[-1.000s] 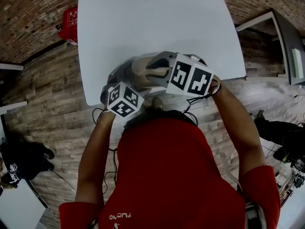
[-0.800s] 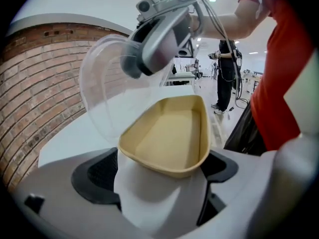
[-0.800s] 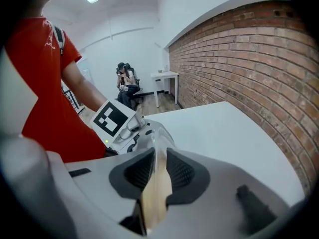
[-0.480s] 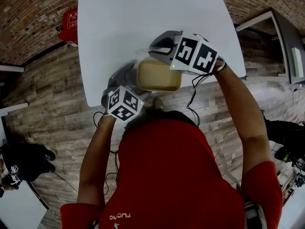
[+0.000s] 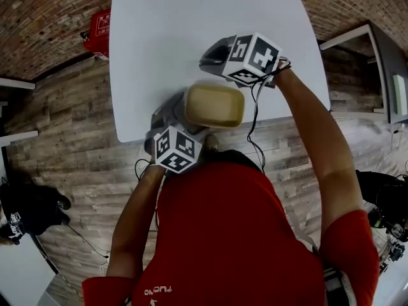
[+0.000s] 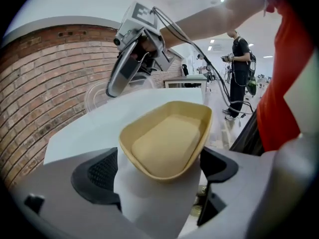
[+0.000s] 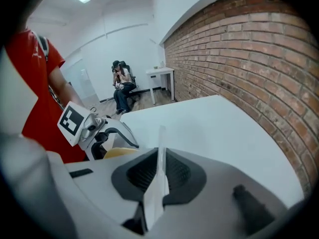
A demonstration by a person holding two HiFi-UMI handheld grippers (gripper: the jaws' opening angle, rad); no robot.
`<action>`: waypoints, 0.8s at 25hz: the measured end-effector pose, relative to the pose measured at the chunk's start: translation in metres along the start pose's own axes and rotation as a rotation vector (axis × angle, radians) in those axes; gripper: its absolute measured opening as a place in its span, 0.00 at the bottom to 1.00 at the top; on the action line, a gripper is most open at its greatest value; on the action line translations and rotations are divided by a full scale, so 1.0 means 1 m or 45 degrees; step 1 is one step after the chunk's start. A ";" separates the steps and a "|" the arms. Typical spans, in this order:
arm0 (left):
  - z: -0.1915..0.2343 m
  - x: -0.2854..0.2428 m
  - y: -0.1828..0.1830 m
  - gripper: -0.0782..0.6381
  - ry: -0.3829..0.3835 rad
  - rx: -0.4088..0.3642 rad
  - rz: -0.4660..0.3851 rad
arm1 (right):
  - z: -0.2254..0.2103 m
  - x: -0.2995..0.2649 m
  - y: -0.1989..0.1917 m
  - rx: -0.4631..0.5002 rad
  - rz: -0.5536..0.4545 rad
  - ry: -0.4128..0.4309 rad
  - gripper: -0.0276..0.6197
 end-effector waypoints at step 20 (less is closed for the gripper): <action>-0.005 0.030 0.006 0.85 -0.139 0.242 -0.183 | -0.044 0.002 -0.017 0.146 -0.189 -0.242 0.32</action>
Point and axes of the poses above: the fingertips, and each gripper's own axes: x backward along the fingers, z to its left, y out of its top, the point moved 9 cm from there along x, backward along the fingers, and after that the axes turned 8 degrees about z, right-handed, at the moved point
